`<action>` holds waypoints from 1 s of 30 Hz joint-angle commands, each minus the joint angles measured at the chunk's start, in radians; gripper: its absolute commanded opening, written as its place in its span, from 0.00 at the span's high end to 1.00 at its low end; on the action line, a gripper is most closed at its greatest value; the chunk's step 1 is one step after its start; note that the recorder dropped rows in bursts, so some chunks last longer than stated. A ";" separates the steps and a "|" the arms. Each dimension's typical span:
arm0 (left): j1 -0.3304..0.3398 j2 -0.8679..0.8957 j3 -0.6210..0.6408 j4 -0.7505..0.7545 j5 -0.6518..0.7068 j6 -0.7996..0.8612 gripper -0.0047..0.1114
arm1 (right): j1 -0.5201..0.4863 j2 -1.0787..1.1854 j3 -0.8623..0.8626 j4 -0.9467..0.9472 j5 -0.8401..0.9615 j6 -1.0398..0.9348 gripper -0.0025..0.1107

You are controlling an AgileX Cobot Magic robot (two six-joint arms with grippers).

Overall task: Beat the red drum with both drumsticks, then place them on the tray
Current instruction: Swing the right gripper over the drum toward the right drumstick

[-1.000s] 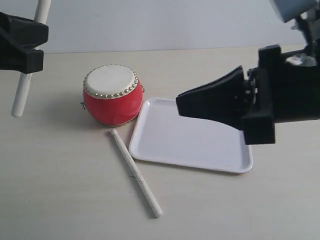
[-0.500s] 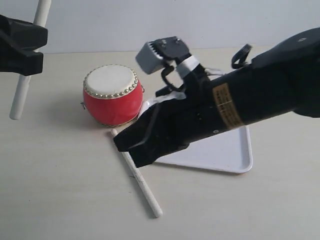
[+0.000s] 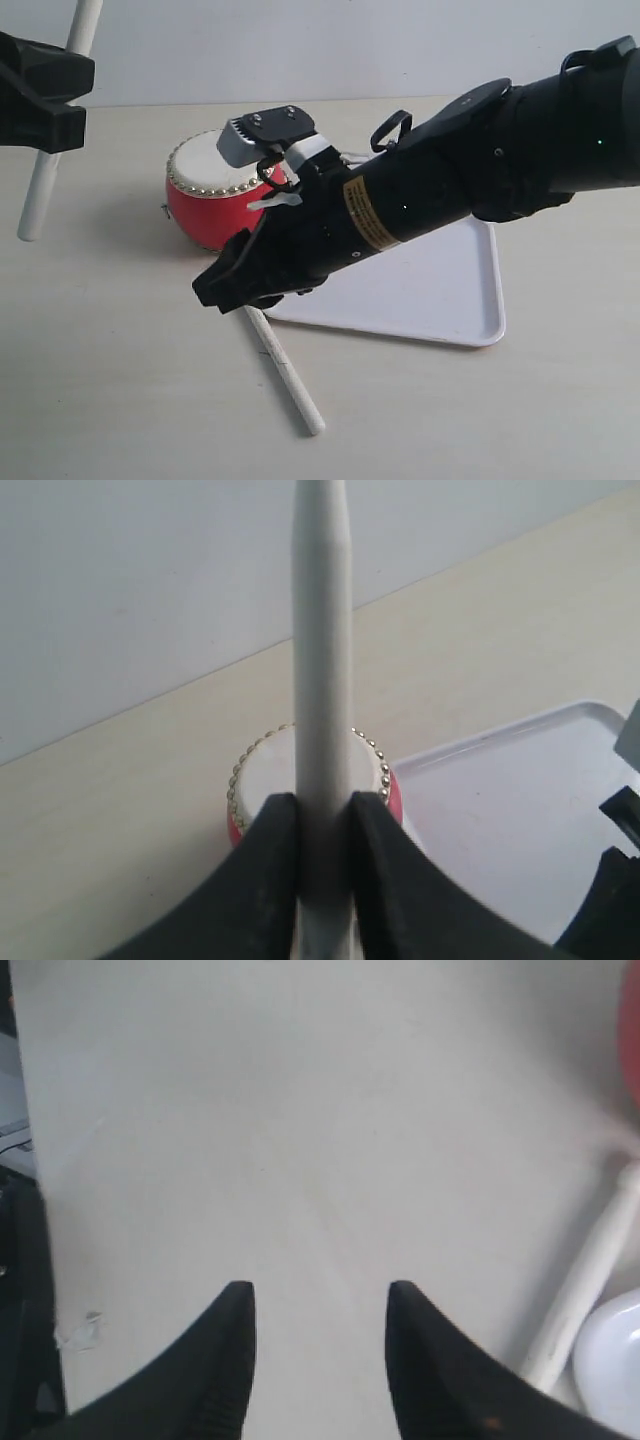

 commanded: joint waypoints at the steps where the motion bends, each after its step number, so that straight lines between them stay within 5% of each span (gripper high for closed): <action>1: 0.004 -0.006 0.000 0.003 0.002 -0.004 0.96 | 0.002 0.003 -0.017 0.000 0.104 -0.008 0.61; 11: 0.004 -0.006 0.000 0.003 0.019 -0.004 0.96 | 0.002 0.001 -0.137 0.000 0.156 -0.069 0.62; 22: 0.004 -0.006 0.000 0.003 0.030 -0.004 0.96 | 0.002 -0.099 -0.163 0.000 -0.204 -0.035 0.69; 30: 0.004 -0.006 0.000 0.003 0.043 -0.004 0.96 | 0.002 -0.117 -0.163 0.000 -0.183 -0.145 0.98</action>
